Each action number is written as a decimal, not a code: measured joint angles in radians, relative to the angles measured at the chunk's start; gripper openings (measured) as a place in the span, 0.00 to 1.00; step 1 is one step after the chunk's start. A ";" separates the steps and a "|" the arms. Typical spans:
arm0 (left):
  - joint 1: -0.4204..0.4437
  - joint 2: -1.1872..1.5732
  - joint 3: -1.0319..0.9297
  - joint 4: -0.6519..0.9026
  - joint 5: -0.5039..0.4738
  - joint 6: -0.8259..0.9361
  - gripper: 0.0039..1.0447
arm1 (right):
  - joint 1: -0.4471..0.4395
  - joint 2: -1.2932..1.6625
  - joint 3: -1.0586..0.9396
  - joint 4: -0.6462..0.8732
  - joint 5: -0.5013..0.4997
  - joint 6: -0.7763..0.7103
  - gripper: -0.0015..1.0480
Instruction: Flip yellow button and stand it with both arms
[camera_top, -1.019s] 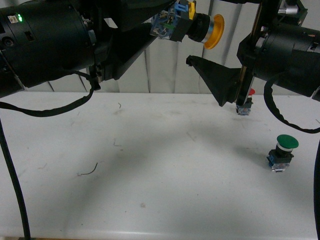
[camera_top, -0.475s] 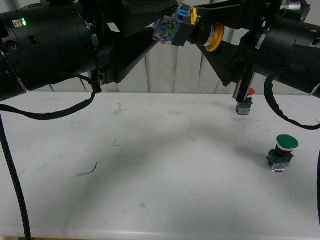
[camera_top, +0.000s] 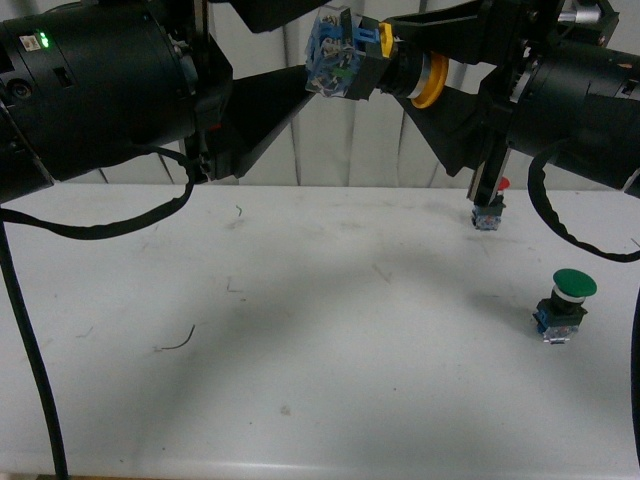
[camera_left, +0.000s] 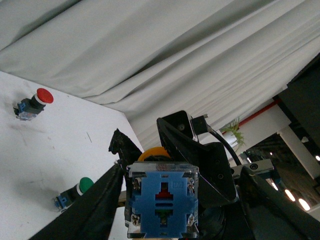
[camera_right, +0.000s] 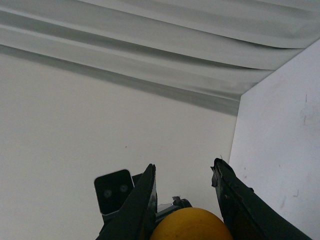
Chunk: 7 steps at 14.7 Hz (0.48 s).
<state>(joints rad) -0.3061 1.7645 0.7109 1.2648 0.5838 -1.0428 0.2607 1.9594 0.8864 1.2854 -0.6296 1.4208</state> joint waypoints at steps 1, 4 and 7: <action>0.002 0.000 0.000 0.000 -0.003 0.000 0.78 | -0.003 0.000 0.000 -0.001 0.000 0.000 0.32; 0.009 0.000 0.000 -0.001 -0.007 0.000 0.93 | -0.007 0.000 0.000 -0.001 0.000 -0.001 0.32; 0.043 -0.005 -0.007 -0.015 -0.005 0.007 0.94 | -0.018 0.000 0.000 -0.001 0.000 -0.004 0.32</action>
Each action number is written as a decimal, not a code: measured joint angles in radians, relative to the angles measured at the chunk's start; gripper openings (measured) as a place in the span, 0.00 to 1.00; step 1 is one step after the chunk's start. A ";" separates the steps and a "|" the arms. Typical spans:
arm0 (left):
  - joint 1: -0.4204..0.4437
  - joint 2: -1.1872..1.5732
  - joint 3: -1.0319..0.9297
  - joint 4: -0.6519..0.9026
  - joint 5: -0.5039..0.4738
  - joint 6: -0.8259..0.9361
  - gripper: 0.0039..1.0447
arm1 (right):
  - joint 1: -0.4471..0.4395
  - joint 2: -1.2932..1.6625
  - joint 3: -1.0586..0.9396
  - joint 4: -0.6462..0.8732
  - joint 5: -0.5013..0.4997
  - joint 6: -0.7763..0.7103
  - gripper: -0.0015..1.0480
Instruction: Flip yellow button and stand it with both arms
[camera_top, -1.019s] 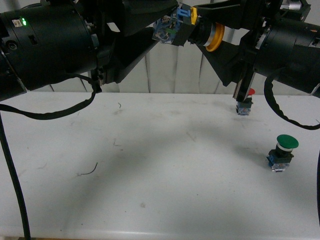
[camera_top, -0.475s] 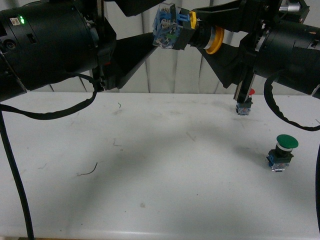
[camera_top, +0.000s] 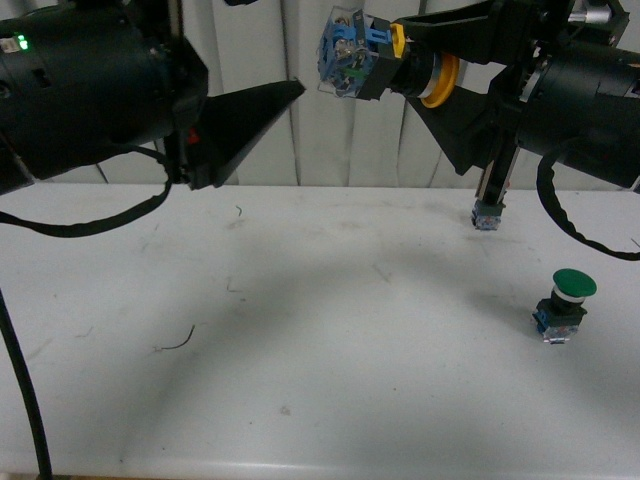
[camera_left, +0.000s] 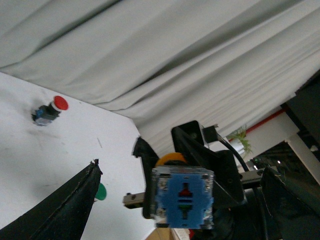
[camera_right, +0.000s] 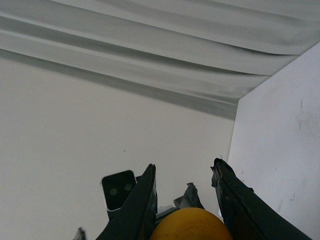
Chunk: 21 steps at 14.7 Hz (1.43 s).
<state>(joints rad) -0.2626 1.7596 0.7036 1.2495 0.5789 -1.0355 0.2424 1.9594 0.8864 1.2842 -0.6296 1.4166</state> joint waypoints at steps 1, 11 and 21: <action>0.027 -0.011 -0.013 -0.030 0.000 0.018 0.94 | -0.002 0.000 0.000 0.000 -0.001 -0.001 0.32; 0.201 -1.042 -0.274 -0.971 -0.350 0.927 0.94 | -0.014 0.000 0.001 0.000 0.005 -0.019 0.32; 0.261 -1.418 -0.599 -1.011 -0.579 1.021 0.01 | 0.013 -0.018 0.013 -0.001 0.016 -0.054 0.32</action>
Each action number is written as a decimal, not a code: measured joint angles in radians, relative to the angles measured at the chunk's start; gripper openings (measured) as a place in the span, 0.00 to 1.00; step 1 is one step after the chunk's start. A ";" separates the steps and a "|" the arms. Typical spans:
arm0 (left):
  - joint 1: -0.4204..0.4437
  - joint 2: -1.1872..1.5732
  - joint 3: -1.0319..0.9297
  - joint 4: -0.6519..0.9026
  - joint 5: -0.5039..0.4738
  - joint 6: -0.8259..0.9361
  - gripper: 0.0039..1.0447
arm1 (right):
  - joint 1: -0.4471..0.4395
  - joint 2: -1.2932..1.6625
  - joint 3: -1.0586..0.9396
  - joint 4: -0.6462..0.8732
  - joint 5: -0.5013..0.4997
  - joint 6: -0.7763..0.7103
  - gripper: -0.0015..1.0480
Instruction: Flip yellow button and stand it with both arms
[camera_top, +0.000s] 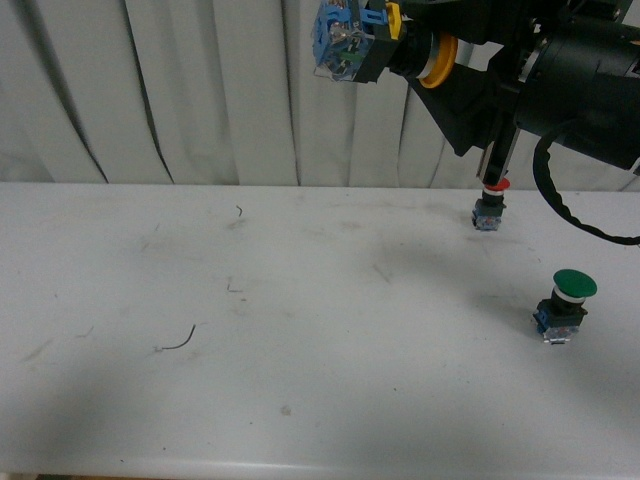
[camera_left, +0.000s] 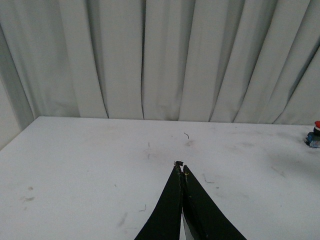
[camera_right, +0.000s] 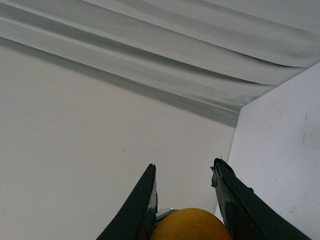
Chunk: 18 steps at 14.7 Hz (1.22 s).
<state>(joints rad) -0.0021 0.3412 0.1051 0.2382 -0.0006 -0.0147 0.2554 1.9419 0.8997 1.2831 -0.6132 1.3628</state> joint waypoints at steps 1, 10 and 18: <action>0.000 -0.022 -0.012 -0.007 0.000 0.000 0.01 | 0.000 0.000 0.001 0.001 0.001 -0.002 0.32; 0.000 -0.183 -0.096 -0.094 0.000 0.000 0.01 | 0.000 0.000 0.001 0.000 0.000 -0.006 0.32; 0.000 -0.332 -0.095 -0.242 0.000 0.000 0.30 | -0.005 0.000 0.000 0.000 -0.002 -0.034 0.32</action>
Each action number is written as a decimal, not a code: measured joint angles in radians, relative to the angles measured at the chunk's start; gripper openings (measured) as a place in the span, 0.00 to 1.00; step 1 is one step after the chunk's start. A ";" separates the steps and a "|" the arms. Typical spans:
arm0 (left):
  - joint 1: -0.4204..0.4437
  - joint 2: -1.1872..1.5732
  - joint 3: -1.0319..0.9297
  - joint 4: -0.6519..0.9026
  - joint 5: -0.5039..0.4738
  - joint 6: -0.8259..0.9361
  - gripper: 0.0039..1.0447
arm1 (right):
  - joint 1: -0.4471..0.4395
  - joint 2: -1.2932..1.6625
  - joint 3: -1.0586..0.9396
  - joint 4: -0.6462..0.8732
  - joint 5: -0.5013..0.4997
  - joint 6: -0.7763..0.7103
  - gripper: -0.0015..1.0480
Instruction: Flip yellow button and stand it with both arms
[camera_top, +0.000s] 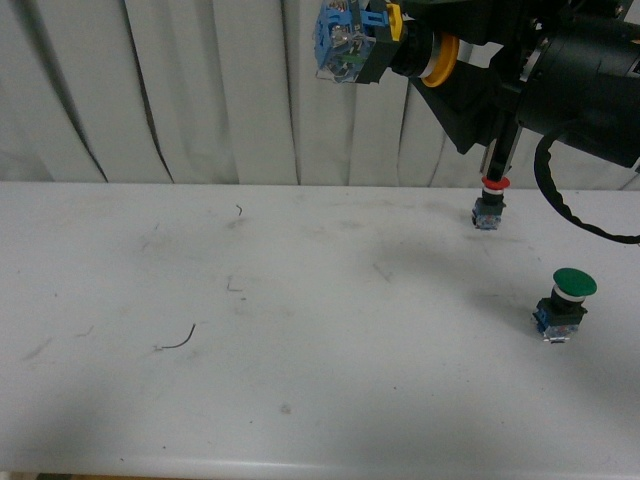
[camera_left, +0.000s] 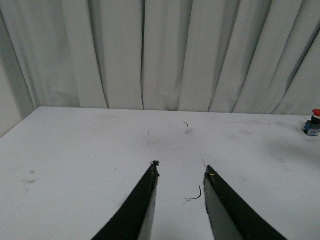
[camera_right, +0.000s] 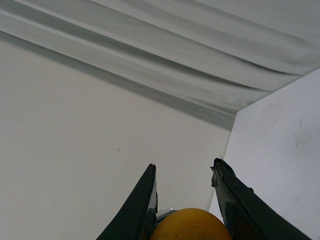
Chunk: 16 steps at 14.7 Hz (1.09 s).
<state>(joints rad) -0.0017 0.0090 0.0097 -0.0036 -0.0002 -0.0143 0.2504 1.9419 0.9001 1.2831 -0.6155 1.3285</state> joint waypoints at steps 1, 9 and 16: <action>0.000 0.000 0.000 0.000 0.000 0.000 0.44 | -0.004 -0.006 0.000 -0.002 0.022 -0.057 0.32; 0.000 0.000 0.000 0.000 0.000 0.000 0.94 | -0.134 -0.080 0.110 -0.625 0.455 -0.829 0.32; 0.000 0.000 0.000 0.000 0.000 0.000 0.94 | -0.231 -0.043 0.241 -0.806 0.677 -1.338 0.32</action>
<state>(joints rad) -0.0021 0.0090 0.0097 -0.0040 -0.0002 -0.0139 0.0196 1.8988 1.1416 0.4767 0.0612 -0.0093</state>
